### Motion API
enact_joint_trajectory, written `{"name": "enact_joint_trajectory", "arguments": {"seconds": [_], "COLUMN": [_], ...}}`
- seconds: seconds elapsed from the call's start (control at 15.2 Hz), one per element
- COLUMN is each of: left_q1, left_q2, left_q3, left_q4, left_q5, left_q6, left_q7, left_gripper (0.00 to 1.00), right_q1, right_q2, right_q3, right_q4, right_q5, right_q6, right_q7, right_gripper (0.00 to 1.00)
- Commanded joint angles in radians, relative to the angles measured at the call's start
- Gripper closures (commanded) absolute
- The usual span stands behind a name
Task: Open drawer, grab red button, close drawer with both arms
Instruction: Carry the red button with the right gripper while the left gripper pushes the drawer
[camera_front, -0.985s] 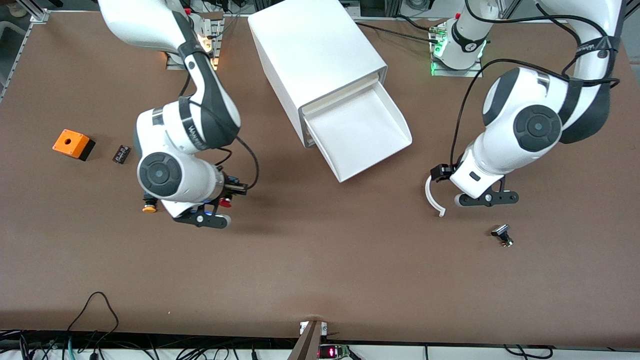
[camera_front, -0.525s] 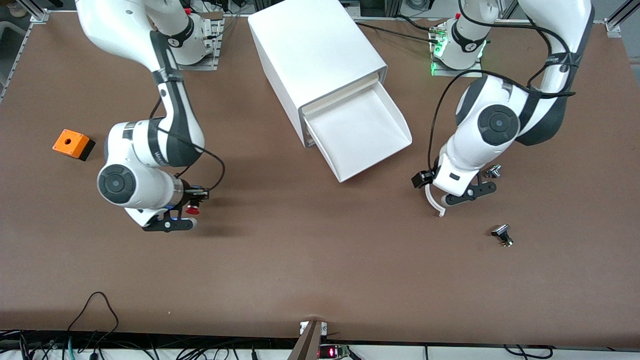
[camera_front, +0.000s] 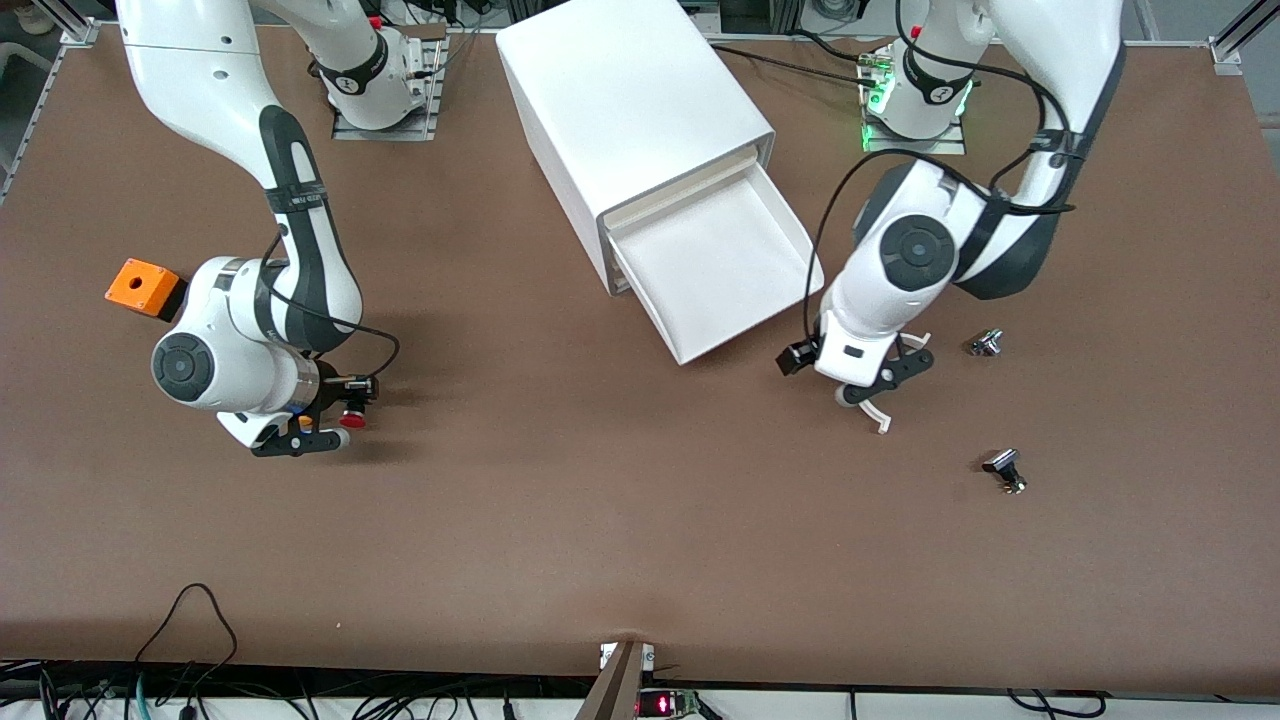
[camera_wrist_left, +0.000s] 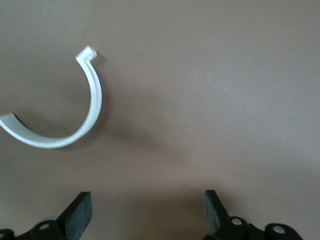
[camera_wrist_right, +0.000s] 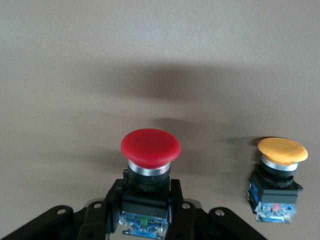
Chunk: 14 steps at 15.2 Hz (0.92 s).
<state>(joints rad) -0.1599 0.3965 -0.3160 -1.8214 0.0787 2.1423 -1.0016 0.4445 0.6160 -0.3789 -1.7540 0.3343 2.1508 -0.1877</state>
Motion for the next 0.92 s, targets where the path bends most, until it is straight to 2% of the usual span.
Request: {"name": "enact_joint_trajectory", "arguments": {"seconds": [0.0,0.13,0.33,0.39,0.53,0.59,0.66,0.85], "left_q1": [-0.021,-0.035,-0.052,-0.07,-0.087,-0.095,-0.099,-0.116], "left_q2": [0.011,0.018,0.025,0.024,0.022,0.022,0.024,0.019], "left_q3": [0.002,0.002,0.0,-0.003,-0.006,-0.011,-0.014,-0.025], "left_q4": [-0.013,-0.015,-0.019,-0.025,-0.036,-0.041,-0.041,-0.042], "left_q5": [0.021,0.021,0.021,0.021,0.021,0.021,0.021,0.018], "left_q6": [0.011,0.013,0.014,0.013,0.013,0.011,0.013,-0.002], "left_q7": [-0.063,-0.077,-0.089,-0.091,-0.091,-0.091,-0.092,-0.095], "left_gripper": [0.01,0.01,0.01,0.01,0.01,0.01,0.01,0.01], "right_q1": [0.0,0.002,0.002,0.0,-0.001,-0.001,-0.001,0.002], "right_q2": [0.013,0.025,0.045,0.045,0.045,0.045,0.041,-0.001], "right_q3": [0.006,0.006,0.008,0.008,0.008,0.008,0.008,0.003], "right_q4": [-0.03,-0.03,-0.03,-0.03,-0.025,-0.022,-0.015,0.002], "right_q5": [0.028,0.063,0.068,0.066,0.066,0.066,0.068,0.066], "right_q6": [0.054,0.055,0.054,0.052,0.051,0.049,0.043,0.029], "right_q7": [-0.022,-0.022,-0.022,-0.022,-0.021,-0.019,-0.012,-0.01], "right_gripper": [1.0,1.0,1.0,0.92,0.57,0.22,0.0,0.0]}}
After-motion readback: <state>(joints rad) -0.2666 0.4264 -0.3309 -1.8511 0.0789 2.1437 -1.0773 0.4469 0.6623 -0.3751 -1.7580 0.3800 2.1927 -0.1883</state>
